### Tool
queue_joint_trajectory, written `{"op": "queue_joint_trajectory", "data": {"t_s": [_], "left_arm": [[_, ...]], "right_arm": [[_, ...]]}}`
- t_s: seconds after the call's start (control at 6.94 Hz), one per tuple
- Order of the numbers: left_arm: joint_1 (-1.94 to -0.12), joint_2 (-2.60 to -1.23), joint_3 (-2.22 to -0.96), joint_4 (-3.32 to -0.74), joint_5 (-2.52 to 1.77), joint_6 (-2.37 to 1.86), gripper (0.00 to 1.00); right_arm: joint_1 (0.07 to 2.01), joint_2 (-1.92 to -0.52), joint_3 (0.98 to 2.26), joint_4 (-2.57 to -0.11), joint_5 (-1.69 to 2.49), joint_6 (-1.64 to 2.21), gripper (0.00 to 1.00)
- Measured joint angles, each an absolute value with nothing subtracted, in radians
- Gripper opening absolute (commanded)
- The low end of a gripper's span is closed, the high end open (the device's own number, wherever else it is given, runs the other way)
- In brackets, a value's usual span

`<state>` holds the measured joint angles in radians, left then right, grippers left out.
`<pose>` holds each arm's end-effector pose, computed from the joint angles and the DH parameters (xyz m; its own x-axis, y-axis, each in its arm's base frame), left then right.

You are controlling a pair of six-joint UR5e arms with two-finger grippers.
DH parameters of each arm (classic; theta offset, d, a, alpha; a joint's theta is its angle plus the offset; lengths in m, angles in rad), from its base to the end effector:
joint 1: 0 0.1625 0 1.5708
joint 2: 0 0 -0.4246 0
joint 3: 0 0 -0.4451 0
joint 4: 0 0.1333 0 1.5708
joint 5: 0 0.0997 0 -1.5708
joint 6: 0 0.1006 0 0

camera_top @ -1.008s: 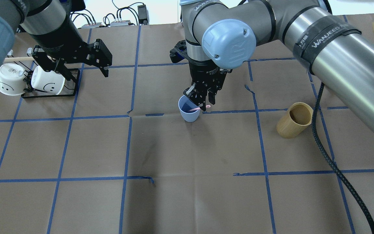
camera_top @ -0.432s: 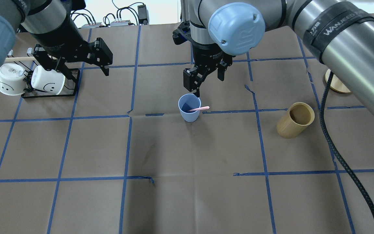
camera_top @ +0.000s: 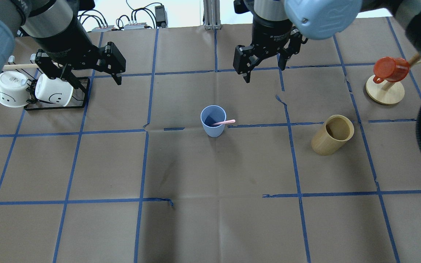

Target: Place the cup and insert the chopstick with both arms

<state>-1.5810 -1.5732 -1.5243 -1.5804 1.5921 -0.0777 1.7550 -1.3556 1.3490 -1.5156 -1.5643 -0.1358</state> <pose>-0.1368 -0.5474 0.5096 -0.9975 -0.0681 -0.0186 -0.0674 0.9971 -0.0360 0.2472 -0.5953 0.4749 -0.9493 -0.3141 -0.0130 -0.3144 0.9481 0.0473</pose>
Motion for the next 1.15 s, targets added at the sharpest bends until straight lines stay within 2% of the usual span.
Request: {"op": "queue_joint_trajectory", "data": {"t_s": [0.14, 0.58, 0.86, 1.15], "left_arm": [[-1.581, -1.578, -1.523, -1.580, 1.588, -0.075, 1.00], [-1.579, -1.592, -1.522, -1.580, 1.577, -0.063, 1.00], [-1.579, -1.585, -1.522, -1.581, 1.578, -0.054, 1.00], [-1.580, -1.580, -1.523, -1.582, 1.582, -0.052, 1.00]], "right_arm": [[1.738, -1.435, 1.391, -1.487, -1.565, -0.108, 0.99], [1.669, -1.658, 1.627, -1.530, -1.557, -0.081, 0.99], [1.603, -1.707, 1.730, -1.559, -1.547, -0.087, 0.99], [1.559, -1.712, 1.744, -1.592, -1.546, -0.091, 0.99]]}}
